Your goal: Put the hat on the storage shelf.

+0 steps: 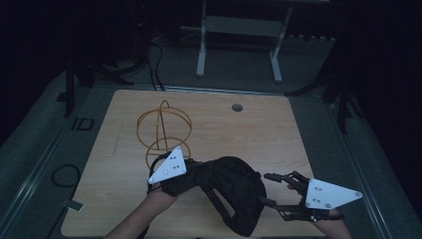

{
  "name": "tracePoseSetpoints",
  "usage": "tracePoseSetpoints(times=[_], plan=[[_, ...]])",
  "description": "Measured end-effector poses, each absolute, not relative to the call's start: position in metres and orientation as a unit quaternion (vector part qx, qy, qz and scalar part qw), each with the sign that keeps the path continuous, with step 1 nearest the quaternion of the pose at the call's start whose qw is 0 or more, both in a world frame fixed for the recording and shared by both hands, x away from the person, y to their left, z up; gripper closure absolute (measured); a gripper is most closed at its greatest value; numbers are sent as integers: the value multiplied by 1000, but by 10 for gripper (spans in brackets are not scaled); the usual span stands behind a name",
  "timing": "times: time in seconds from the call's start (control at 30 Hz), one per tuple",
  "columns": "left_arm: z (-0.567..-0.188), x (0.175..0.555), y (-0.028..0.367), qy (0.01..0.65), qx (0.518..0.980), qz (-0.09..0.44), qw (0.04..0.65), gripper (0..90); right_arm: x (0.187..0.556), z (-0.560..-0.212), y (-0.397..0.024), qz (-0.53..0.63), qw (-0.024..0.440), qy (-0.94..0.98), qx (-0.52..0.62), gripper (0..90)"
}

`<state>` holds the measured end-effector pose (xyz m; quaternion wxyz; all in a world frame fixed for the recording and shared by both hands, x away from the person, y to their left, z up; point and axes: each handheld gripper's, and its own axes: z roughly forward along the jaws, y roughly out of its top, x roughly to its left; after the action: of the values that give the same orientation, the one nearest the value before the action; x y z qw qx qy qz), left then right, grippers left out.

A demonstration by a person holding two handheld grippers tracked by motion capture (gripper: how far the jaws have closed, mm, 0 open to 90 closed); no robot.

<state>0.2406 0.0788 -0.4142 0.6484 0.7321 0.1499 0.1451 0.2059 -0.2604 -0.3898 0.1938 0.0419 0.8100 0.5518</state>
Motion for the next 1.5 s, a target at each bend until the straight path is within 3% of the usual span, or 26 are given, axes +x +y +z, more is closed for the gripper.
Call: tracePoseSetpoints(times=[0.27, 0.47, 0.57, 1.13, 1.23, 1.37, 1.5], plan=[[-409, 240, 75, 140, 731, 135, 654, 886, 215, -382, -236, 534, 201, 821, 10, 452], [-409, 242, 73, 146, 733, 136, 651, 886, 217, -381, -235, 549, 204, 811, 8, 800], [-409, 244, 73, 152, 733, 135, 649, 886, 218, -382, -233, 544, 205, 814, 9, 856], [-403, 244, 73, 166, 732, 165, 639, 870, 218, -370, -239, 579, 195, 791, 29, 879], [-400, 243, 76, 171, 727, 173, 642, 808, 218, -367, -240, 586, 195, 786, 33, 879], [-397, 239, 83, 179, 730, 200, 628, 626, 221, -363, -243, 594, 202, 777, 46, 879], [-397, 236, 93, 193, 728, 214, 622, 582, 226, -358, -249, 604, 215, 765, 68, 879]])
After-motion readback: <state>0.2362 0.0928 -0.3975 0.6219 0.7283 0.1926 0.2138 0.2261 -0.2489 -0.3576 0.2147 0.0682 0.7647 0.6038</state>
